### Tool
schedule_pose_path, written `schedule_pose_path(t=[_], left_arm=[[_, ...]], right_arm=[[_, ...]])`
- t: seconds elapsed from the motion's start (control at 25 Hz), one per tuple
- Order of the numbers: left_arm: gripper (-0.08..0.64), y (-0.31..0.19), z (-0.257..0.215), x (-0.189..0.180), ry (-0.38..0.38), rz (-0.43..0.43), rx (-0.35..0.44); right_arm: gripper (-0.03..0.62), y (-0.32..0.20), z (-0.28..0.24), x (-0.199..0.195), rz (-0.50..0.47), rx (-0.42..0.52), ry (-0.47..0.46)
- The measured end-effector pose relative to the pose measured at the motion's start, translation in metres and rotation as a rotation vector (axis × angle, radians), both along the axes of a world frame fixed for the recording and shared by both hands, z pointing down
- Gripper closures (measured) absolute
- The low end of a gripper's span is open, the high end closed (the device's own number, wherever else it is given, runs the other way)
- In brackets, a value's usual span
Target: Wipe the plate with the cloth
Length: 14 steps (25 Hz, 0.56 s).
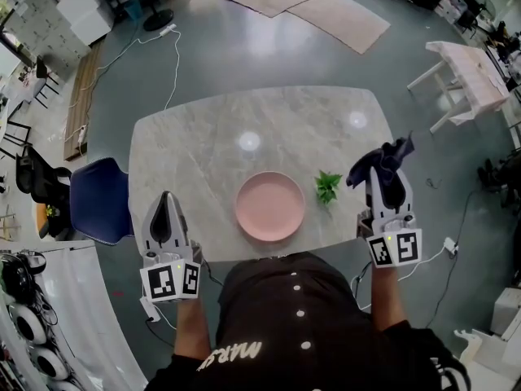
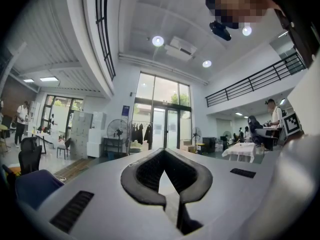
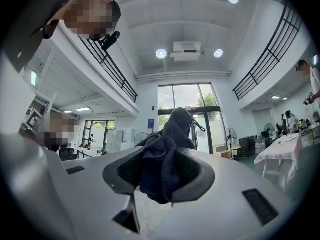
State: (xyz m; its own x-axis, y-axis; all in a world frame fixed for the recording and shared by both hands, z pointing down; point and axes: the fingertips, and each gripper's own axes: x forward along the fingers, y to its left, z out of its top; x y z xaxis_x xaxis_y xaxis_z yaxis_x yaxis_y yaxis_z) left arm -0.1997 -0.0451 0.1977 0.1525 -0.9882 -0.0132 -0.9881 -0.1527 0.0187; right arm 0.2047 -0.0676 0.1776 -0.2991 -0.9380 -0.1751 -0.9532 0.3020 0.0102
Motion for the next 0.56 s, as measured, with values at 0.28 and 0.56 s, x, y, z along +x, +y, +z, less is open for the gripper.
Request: schedule_pose_path(t=[0.28, 0.56], left_arm=[[0.543, -0.0013, 0.0015, -0.0014, -0.001, 0.001, 0.001], [0.543, -0.0006, 0.0026, -0.0039, 0.012, -0.002, 0.000]], right_arm=[[0.454, -0.0013, 0.0049, -0.0076, -0.011, -0.005, 0.004], [0.454, 0.0000, 0.0044, -0.0108, -0.018, -0.004, 0.007]])
